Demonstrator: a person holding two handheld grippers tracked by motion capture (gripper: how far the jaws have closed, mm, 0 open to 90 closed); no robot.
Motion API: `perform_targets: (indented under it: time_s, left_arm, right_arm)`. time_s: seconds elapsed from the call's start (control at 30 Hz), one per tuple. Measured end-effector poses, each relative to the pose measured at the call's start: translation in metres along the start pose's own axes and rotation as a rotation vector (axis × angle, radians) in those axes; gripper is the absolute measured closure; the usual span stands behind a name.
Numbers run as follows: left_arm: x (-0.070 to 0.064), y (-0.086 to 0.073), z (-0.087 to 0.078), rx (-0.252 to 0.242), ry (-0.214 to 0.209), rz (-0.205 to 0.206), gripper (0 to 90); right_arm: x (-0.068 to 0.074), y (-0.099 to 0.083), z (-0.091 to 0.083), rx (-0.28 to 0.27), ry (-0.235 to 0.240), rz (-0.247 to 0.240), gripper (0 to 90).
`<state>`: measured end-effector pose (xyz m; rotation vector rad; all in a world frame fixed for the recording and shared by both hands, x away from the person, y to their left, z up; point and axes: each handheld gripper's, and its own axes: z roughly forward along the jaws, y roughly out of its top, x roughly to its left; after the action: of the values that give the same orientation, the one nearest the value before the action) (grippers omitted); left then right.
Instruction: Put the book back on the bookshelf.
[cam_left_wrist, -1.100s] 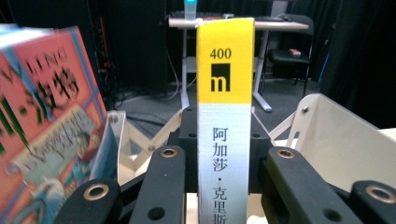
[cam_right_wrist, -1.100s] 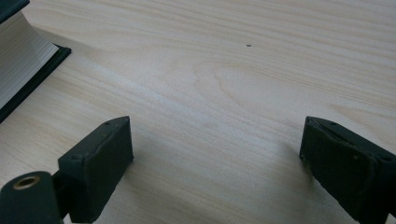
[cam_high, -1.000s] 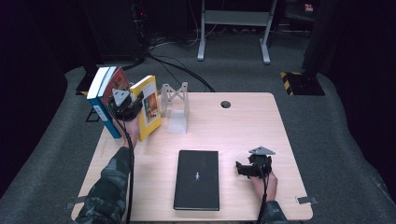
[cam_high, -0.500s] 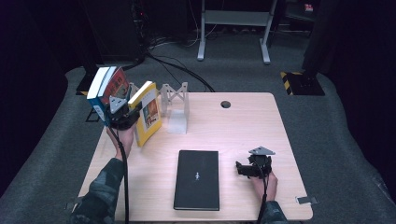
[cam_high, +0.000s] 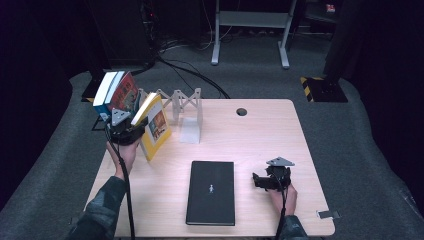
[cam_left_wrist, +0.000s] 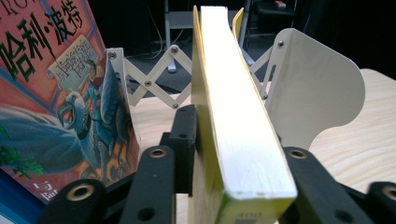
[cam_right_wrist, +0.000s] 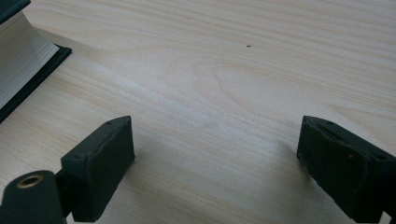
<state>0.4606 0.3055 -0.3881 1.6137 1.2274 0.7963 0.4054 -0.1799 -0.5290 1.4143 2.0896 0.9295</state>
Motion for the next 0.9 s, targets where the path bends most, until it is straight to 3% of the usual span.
perform_targets:
  time_s: [0.2,0.37,0.53,0.63,0.7,0.77,0.9]
  left_arm:
    - [-0.003,0.018,0.002,0.007,0.014,0.05,53.9]
    - [-0.007,0.029,0.011,0.07,0.026,0.094,52.0]
    - [-0.009,0.031,0.018,0.087,0.05,0.129,56.7]
    - [-0.008,0.031,0.022,0.109,0.051,0.12,58.1]
    - [-0.006,0.033,0.023,0.119,0.045,0.131,66.6]
    - [-0.007,0.033,0.023,0.117,0.041,0.123,72.6]
    - [-0.007,0.032,0.023,0.101,0.032,0.088,75.1]
  right_arm:
    - [0.0,0.0,0.0,-0.001,0.002,0.0,10.6]
    - [0.0,0.0,0.0,-0.002,0.004,0.001,10.7]
    - [-0.001,0.0,0.0,-0.002,0.004,0.003,11.0]
    - [-0.001,0.0,0.0,-0.002,0.004,0.003,11.2]
    - [-0.001,0.0,0.0,-0.002,0.005,0.003,11.3]
    - [-0.001,0.0,0.0,-0.003,0.004,0.007,11.4]
    - [-0.001,0.0,0.0,-0.003,0.004,0.009,11.5]
